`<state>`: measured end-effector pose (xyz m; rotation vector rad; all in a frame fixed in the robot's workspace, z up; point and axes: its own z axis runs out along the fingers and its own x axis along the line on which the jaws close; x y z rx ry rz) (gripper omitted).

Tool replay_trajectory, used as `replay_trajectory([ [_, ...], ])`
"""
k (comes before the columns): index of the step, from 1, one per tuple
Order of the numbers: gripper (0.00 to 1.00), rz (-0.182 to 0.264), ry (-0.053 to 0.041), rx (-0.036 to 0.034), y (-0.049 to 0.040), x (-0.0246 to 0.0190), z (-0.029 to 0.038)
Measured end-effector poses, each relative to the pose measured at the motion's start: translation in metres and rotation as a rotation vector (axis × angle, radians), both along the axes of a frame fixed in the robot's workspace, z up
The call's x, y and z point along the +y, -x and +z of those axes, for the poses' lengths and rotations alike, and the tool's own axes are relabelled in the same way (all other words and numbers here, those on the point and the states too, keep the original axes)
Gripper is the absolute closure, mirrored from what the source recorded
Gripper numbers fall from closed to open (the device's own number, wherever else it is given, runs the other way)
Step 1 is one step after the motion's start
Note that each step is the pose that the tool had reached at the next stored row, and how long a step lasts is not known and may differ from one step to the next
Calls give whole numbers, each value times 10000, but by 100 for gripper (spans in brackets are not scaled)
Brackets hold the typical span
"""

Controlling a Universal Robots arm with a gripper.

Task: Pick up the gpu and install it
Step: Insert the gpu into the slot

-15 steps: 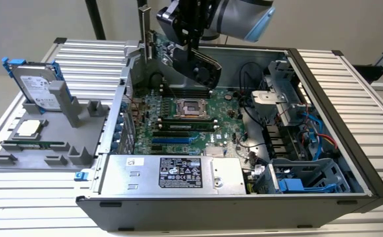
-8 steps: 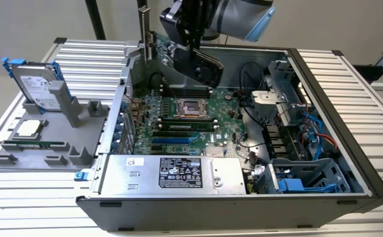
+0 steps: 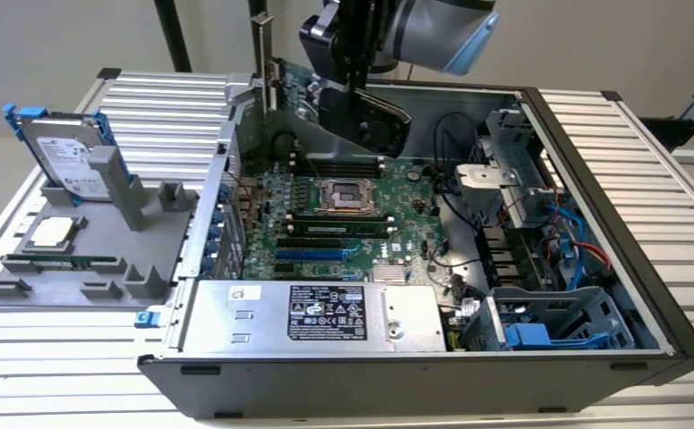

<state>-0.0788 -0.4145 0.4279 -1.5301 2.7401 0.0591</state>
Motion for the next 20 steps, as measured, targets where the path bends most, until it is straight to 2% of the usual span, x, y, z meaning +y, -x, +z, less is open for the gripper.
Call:
replay_trajectory([
  [20,100,1757,0,1,-26,0,0],
])
